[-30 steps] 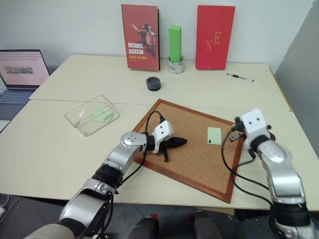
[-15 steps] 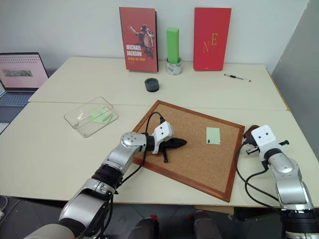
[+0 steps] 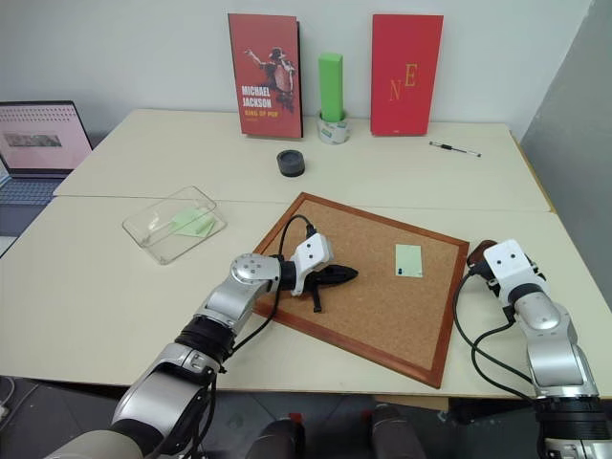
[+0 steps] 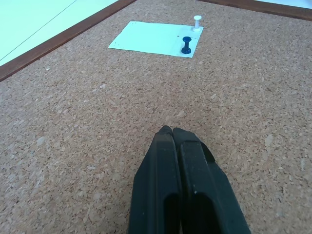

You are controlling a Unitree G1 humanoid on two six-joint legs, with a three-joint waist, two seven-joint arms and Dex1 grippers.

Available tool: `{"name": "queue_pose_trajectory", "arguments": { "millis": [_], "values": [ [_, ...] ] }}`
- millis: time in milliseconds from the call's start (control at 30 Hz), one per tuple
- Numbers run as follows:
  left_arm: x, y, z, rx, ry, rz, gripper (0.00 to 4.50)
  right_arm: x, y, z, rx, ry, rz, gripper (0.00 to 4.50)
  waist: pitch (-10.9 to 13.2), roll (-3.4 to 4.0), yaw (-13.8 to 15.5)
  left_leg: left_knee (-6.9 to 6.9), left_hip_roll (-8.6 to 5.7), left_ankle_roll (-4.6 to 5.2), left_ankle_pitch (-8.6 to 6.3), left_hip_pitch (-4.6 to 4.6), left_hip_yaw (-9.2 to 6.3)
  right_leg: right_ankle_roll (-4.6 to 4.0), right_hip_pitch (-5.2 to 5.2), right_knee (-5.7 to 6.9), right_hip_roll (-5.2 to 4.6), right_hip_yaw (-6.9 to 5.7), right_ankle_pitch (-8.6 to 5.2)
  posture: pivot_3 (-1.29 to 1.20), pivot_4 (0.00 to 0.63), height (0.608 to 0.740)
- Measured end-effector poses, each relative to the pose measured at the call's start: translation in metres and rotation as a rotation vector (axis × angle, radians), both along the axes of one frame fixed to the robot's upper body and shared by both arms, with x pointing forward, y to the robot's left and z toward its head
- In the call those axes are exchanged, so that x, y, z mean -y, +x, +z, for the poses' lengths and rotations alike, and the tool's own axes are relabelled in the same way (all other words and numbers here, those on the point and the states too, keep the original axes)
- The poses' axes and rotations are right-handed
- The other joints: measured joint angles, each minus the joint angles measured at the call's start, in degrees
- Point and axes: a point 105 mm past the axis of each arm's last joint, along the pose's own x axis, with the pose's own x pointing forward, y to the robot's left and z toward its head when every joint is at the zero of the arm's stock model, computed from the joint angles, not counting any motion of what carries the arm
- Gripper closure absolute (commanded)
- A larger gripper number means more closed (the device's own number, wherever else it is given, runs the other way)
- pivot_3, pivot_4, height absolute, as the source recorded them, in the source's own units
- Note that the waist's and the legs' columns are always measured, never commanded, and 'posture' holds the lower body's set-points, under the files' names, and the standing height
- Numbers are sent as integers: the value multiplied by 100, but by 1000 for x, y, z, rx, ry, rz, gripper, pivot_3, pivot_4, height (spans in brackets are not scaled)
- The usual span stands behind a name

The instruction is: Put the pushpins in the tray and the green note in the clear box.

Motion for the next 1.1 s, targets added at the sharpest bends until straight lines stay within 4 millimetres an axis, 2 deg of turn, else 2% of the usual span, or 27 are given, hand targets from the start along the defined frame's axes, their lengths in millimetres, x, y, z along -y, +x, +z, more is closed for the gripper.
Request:
{"name": "queue_pose_trajectory", "arguments": {
  "millis": [267,367,467,600,667,733,767,867,1100],
  "values": [
    [0,0,0,7,2,-6,4500,5,-5,-10,-32,50,-46,1783,0,0,1,0,0,0,0,0,0,0,0,-1,0,0,0,0,150,740],
    [0,0,0,9,3,-9,4500,6,-6,-1,5,74,-65,1783,0,0,2,0,0,0,0,0,0,0,0,-1,0,0,0,0,150,740],
    [1,0,0,5,5,-13,4500,9,-6,19,80,81,-85,1783,0,0,4,0,0,0,0,-1,0,0,0,-2,0,0,0,0,150,740],
    [1,0,0,4,6,-18,4500,-25,-9,37,158,252,32,1783,0,1,2,-4,1,0,0,1,-5,0,0,0,2,-3,0,0,150,740],
    [3,0,0,4,3,-24,4500,-44,-14,37,157,326,107,1783,0,0,8,-2,1,0,0,-4,-4,0,1,-4,1,-3,0,0,150,740],
    [3,-1,0,5,3,-27,4500,-54,-17,31,134,364,140,1783,0,0,8,-2,1,-1,0,-6,-4,0,0,-8,1,-3,0,0,150,740],
    [3,-1,0,7,3,-29,4500,-69,-22,17,80,413,183,1783,-1,1,6,-4,1,-1,0,-6,-4,0,0,-7,1,-2,0,0,150,740],
    [3,0,0,9,5,-27,4500,-91,-29,0,11,480,241,1783,0,1,6,-4,2,0,0,-4,-5,-2,0,-6,1,-4,-1,0,150,740],
    [2,0,0,9,9,-26,4500,-119,-34,-17,-70,509,328,1783,0,1,5,-2,2,0,0,-1,-5,-13,0,-6,1,-5,-8,0,150,740]
  ]
}}
